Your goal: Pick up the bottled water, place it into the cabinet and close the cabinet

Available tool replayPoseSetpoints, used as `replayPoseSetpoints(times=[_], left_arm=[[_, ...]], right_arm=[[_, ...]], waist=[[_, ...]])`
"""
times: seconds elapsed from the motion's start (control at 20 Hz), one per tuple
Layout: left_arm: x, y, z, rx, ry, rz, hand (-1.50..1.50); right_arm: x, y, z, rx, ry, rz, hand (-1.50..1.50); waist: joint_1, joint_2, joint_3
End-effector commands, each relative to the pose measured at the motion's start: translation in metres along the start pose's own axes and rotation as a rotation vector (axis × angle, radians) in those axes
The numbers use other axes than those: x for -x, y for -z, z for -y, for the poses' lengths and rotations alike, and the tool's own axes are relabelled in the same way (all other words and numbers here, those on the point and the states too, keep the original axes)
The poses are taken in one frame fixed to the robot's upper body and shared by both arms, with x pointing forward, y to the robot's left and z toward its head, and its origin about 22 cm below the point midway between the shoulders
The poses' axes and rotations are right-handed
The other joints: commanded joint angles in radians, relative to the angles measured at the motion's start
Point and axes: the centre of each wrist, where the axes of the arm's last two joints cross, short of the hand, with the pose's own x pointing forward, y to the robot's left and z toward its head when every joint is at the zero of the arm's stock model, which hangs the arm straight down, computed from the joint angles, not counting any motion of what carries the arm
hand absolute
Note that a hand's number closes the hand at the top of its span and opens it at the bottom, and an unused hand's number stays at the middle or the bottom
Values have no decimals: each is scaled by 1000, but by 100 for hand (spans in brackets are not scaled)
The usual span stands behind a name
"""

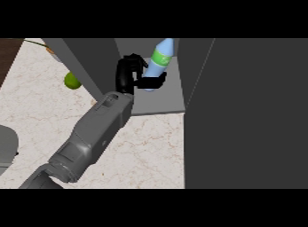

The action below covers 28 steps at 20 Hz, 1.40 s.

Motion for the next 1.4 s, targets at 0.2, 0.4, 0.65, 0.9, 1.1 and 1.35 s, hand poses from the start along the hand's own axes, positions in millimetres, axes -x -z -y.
replayPoseSetpoints(times=[0.2,0.4,0.65,0.9,1.1,1.35], left_arm=[[8,14,-20,-113,3,-13,150],[0,16,-11,-119,122,57,-150],[4,22,-26,-146,193,96,-150],[-16,34,-25,-150,143,85,-150],[-27,32,-13,-26,35,160,-150],[-37,44,-30,28,-122,272,-150]], right_arm=[[-20,-2,0,-5,56,57,-150],[1,0,0,-15,88,49,-150],[-14,-9,1,-33,61,45,-150],[-9,-7,3,-50,81,56,-150],[1,-6,3,-23,91,40,-150],[-13,-3,2,-61,85,65,-150]], waist=[[-15,6,-1],[-22,12,0],[-34,9,-1],[-34,13,-1],[-16,9,-1],[4,7,-2]])
